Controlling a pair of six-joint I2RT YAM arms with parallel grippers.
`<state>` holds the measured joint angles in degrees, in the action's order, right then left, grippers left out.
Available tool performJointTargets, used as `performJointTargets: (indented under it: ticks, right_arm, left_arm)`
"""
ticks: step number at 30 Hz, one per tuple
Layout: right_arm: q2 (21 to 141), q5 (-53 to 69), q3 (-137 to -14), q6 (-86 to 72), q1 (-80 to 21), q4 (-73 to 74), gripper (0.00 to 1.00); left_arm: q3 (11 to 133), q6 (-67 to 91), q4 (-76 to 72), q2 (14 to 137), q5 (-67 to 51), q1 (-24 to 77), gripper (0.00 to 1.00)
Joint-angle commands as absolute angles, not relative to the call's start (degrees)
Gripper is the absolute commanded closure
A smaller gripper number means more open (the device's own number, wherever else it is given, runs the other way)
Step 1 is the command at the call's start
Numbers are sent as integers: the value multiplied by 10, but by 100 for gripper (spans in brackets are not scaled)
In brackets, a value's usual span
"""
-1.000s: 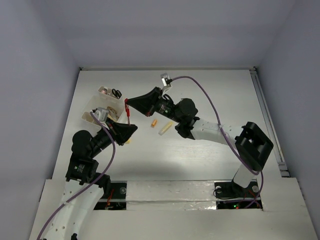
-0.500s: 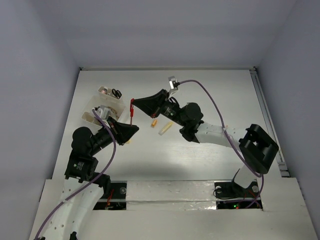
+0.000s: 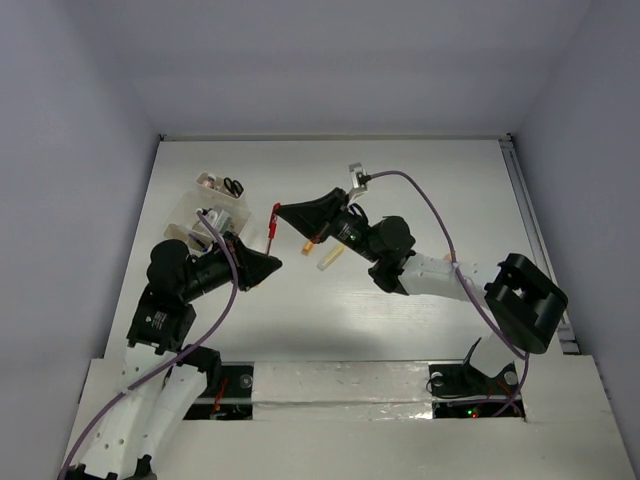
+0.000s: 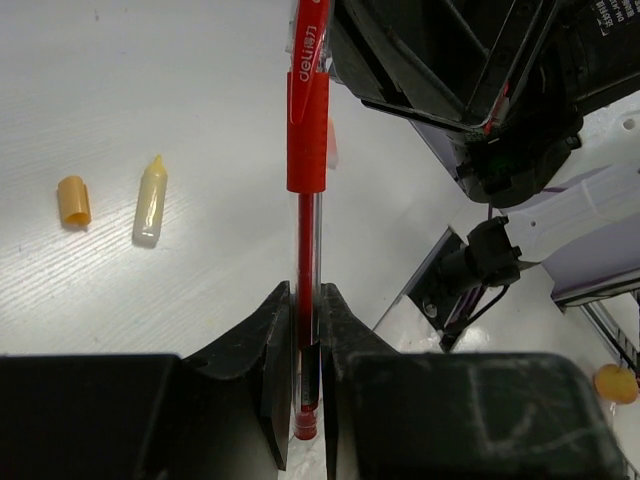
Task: Sort the stationery into containers
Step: Close the pen cap on the pen, then place the pen in the storage box.
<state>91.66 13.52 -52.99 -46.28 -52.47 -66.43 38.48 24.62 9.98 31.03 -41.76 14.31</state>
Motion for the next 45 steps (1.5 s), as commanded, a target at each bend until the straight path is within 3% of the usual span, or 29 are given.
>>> performJointTargets:
  ticks: [1,14,22,28,29,30,32,33,36,37,40,45]
  right_arm:
    - [938,287,-471,-449,-591,-562,100]
    - [1010,371,-467,-572,-603,-682,100]
    - [991,361,-473,-561,-603,-665,100]
    - [950,310,-511,-529,-587,-600,100]
    - [946,305,-531,-533,-581,-595,100]
    - [946,303,-544,-534,-574,-592,100]
    - [949,299,-575,-536,-556,-578,100]
    - [957,300,-612,-534,-550,-573,100]
    - [978,289,-672,-521,-534,-546,100]
    - [999,292,-714,-521,-534,-535,100]
    - [1042,282,-778,-524,-522,-536,100]
    - [1110,263,-858,-512,-512,-518,100]
  left_arm:
    - [460,249,-87,318,-357,134,100]
    - [503,263,-125,345,-378,134,100]
    - [518,272,-139,351,-389,134,100]
    - [477,232,-39,322,-378,134,99]
    - [466,225,-2,309,-372,134,94]
    - [461,212,23,302,-359,134,81]
    - [454,202,78,278,-344,134,66]
    - [450,199,91,271,-331,134,48]
    - [452,197,126,243,-323,134,27]
    - [455,192,134,237,-317,134,15]
    - [471,179,177,220,-297,134,5]
    - [508,173,192,171,-250,134,4]
